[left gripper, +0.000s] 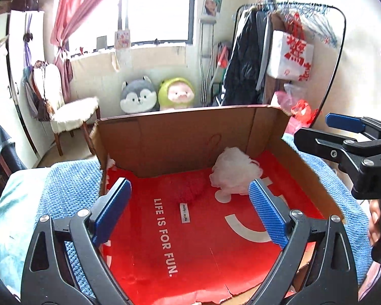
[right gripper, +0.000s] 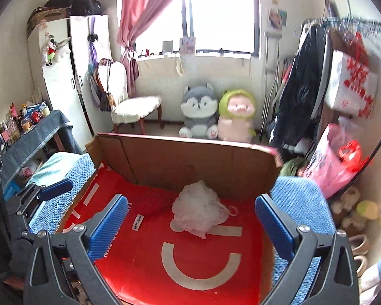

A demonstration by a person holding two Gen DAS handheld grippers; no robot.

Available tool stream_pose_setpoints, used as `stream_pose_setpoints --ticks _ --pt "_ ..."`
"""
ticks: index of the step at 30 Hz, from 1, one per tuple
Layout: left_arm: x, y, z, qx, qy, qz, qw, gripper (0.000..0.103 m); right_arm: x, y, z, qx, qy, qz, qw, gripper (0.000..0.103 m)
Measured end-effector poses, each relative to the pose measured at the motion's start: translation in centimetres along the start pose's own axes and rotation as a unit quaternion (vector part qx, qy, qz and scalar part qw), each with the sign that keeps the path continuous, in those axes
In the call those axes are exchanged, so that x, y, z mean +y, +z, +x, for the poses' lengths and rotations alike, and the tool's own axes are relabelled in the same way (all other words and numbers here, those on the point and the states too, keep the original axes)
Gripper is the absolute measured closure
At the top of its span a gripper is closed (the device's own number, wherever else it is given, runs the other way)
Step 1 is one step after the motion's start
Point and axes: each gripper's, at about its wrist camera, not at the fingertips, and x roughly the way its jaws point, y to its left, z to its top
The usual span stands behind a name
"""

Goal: Organize soft objects
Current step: 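Withdraw both open tools from the box back toward the remaining items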

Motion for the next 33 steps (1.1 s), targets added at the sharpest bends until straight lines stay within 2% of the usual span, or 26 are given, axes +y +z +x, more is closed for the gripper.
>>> stream_pose_setpoints --ticks 7,10,14,20,33 --pt "-0.7 -1.7 -6.2 -0.077 0.011 0.007 0.9969 0.005 2.4 -2.5 -6.8 -0.080 -0.047 -0.044 0.995 0.000" --pt "-1.0 -2.8 -8.8 -0.109 0.015 0.007 0.9939 0.002 3.3 -4.2 -9.5 -0.109 -0.053 -0.050 0.991 0.000" --pt "-1.3 -4.9 -12.0 -0.140 0.006 0.001 0.9902 0.001 3.9 -6.5 -12.0 -0.127 -0.049 -0.042 0.990 0.000" --pt "-1.4 -8.5 -15.0 -0.157 0.011 -0.008 0.9875 0.001 5.2 -10.0 -14.5 -0.138 -0.056 -0.051 0.988 0.000" --pt "-0.9 -15.4 -17.6 -0.148 0.021 -0.024 0.9885 0.001 5.9 -17.1 -17.3 -0.157 -0.088 -0.027 0.983 0.000"
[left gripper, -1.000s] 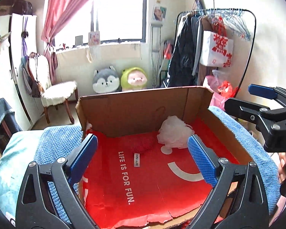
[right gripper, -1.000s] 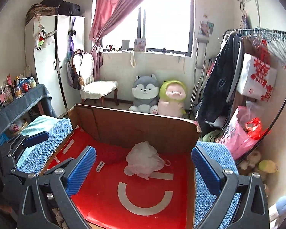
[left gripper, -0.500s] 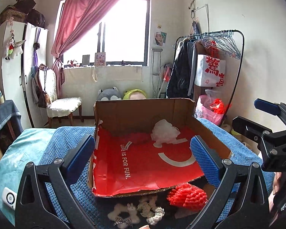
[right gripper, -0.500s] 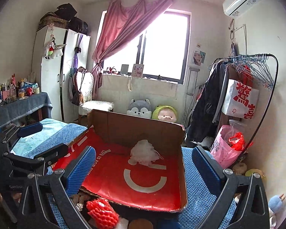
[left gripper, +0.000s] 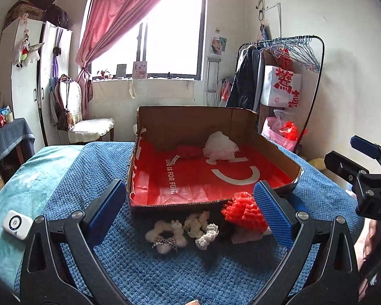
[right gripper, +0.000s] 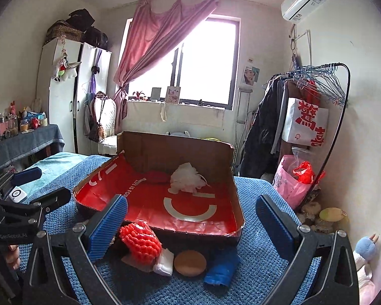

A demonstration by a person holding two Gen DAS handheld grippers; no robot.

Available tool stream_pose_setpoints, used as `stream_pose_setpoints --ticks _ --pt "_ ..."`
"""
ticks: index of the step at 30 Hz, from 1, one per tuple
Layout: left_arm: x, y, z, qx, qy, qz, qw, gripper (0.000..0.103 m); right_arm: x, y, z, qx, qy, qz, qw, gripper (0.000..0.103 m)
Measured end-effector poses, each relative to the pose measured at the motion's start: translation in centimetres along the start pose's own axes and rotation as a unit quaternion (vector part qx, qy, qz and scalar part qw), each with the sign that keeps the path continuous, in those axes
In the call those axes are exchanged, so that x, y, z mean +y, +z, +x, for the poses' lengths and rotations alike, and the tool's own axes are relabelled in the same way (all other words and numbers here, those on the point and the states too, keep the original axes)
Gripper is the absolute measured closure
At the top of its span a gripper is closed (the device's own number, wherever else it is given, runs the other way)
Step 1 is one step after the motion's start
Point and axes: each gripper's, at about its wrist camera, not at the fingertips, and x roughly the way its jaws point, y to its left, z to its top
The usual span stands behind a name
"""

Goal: Organize soft objects
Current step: 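Withdraw both open tools from the box back toward the remaining items, then grasp the white fluffy bunny plush with the left tool while the right tool grasps the blue cloth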

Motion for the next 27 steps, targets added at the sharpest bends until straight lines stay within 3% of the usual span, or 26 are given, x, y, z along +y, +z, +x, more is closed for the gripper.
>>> stream_pose_setpoints --ticks 14,27 --pt "-1.0 -5.9 -2.4 -0.015 0.005 0.004 0.9999 0.001 0.4 -6.6 -2.1 -0.020 -0.025 0.021 0.999 0.000" --pt "-0.9 -10.0 -0.8 0.034 0.016 0.004 0.9993 0.001 -0.3 -12.0 1.0 0.049 -0.018 0.059 0.997 0.000"
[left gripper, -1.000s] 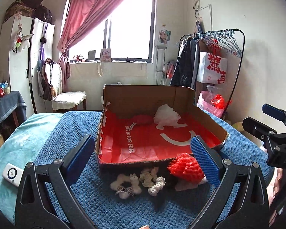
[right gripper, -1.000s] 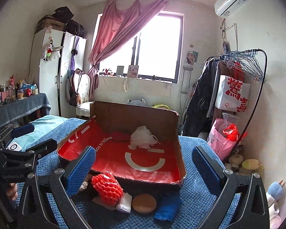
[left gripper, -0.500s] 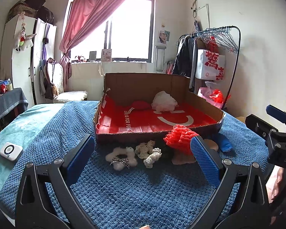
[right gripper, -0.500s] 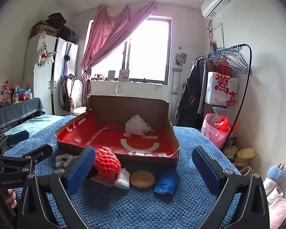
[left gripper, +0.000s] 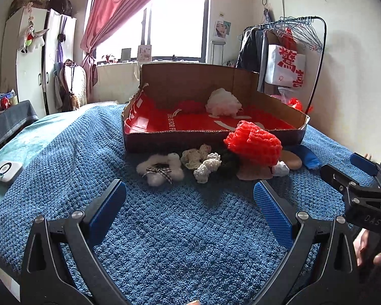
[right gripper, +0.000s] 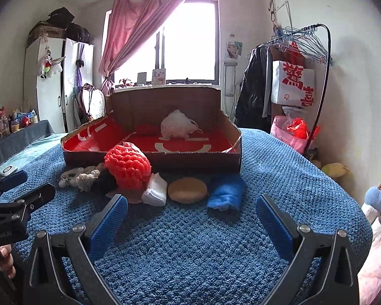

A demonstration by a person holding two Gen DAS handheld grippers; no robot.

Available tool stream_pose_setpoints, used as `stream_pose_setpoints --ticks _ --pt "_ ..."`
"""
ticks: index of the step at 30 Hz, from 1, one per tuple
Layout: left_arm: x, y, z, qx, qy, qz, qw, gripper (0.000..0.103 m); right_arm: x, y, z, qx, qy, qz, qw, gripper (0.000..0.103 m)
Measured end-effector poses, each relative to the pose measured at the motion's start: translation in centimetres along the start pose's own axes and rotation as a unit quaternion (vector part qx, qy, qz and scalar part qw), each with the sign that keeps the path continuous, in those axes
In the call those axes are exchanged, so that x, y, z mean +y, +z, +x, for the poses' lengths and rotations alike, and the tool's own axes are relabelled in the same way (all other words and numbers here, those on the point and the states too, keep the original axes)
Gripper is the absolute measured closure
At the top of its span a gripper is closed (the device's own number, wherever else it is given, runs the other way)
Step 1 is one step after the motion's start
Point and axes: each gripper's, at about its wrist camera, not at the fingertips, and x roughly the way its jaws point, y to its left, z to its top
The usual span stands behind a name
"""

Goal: Organize soft objects
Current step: 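Grasp the white fluffy bunny plush with the left tool while the right tool grasps the blue cloth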

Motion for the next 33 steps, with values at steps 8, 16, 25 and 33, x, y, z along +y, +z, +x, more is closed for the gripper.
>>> stream_pose_setpoints --ticks 8,16,25,33 --pt "0.2 -1.0 1.3 0.034 -0.001 -0.009 0.9994 0.001 0.0 -1.3 1.3 0.027 -0.003 0.001 1.000 0.000" --pt "0.5 -0.8 2.1 0.059 -0.005 -0.016 0.9981 0.001 -0.8 -1.0 2.3 0.046 -0.001 0.012 0.999 0.000" --pt "2.2 1.6 3.7 0.099 -0.004 -0.012 0.9950 0.001 -2.4 0.9 4.7 0.096 0.005 0.026 0.995 0.000" --pt "4.0 3.8 6.8 0.146 0.003 -0.003 0.9893 0.001 -4.8 3.3 8.1 0.150 0.008 0.048 0.987 0.000"
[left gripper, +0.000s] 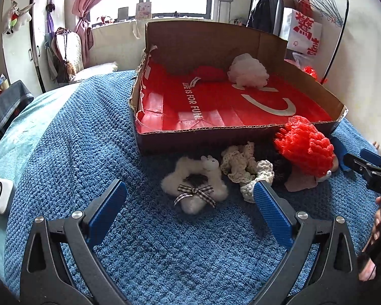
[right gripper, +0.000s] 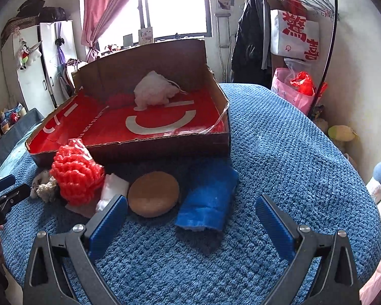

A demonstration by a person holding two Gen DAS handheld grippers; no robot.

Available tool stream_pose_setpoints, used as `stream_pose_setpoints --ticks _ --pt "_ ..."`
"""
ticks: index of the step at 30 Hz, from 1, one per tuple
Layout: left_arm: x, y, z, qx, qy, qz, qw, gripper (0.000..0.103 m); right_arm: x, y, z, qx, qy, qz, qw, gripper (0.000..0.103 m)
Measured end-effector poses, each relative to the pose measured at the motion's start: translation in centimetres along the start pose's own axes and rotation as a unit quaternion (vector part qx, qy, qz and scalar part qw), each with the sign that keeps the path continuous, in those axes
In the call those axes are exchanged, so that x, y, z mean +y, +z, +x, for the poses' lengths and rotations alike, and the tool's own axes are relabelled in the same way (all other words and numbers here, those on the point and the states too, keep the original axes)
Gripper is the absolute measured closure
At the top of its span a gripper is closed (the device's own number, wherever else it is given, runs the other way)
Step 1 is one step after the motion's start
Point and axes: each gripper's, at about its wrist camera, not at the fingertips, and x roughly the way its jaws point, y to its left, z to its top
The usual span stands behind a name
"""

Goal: Organize soft objects
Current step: 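Grasp the white fluffy bunny plush with the left tool while the right tool grasps the blue cloth, then lift both held items and carry them over the box rim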

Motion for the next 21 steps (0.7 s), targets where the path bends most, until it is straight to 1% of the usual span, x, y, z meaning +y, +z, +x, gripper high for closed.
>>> stream_pose_setpoints --ticks 2,4,5,7,9,10,11,12,13,14,15,16,17,19,21 --pt "0.3 0.3 0.7 0.011 -0.002 0.001 0.9999 0.001 -0.6 0.5 0.6 0.011 -0.003 0.006 1.000 0.001" --pt "0.4 0.6 1.5 0.024 -0.006 0.005 0.9997 0.003 -1.4 0.9 1.2 0.023 -0.010 0.012 1.000 0.005" --pt "0.4 0.7 1.9 0.029 -0.009 0.009 0.9995 0.004 -1.8 1.1 1.5 0.030 -0.011 0.015 0.999 0.007" --pt "0.4 0.9 2.6 0.038 -0.008 0.017 0.9991 0.011 -2.5 1.5 2.4 0.049 -0.005 0.019 0.999 0.011" --pt "0.4 0.9 3.5 0.051 -0.011 0.022 0.9984 0.027 -2.9 1.7 3.2 0.067 -0.006 0.020 0.998 0.021" --pt "0.4 0.9 3.8 0.057 -0.015 0.023 0.9980 0.029 -2.9 1.7 3.5 0.074 -0.006 0.020 0.997 0.026" --pt "0.4 0.8 4.3 0.067 -0.023 0.021 0.9973 0.032 -3.0 1.6 3.7 0.078 -0.002 0.021 0.997 0.033" --pt "0.6 0.7 4.8 0.077 -0.030 0.020 0.9964 0.041 -3.0 1.6 3.7 0.077 0.001 0.020 0.997 0.037" --pt "0.6 0.6 5.0 0.081 -0.032 0.021 0.9960 0.046 -2.9 1.5 3.6 0.073 0.005 0.015 0.997 0.043" --pt "0.6 0.7 5.0 0.078 -0.032 0.022 0.9962 0.046 -2.8 1.5 3.5 0.071 0.007 0.010 0.997 0.060" --pt "0.6 0.6 4.9 0.076 -0.037 0.023 0.9962 0.047 -2.6 1.5 3.4 0.070 0.011 0.007 0.997 0.075" --pt "0.6 0.6 4.8 0.074 -0.038 0.023 0.9963 0.047 -2.6 1.6 3.3 0.067 0.021 0.009 0.998 0.079" --pt "0.8 0.6 4.8 0.072 -0.040 0.020 0.9964 0.048 -2.6 1.6 3.1 0.064 0.029 0.011 0.997 0.081" --pt "0.9 0.7 4.5 0.068 -0.043 0.017 0.9966 0.049 -2.3 1.9 2.6 0.052 0.029 0.007 0.998 0.082" --pt "1.0 0.9 4.0 0.061 -0.046 0.014 0.9970 0.049 -2.2 2.2 1.7 0.038 0.037 0.008 0.999 0.082"
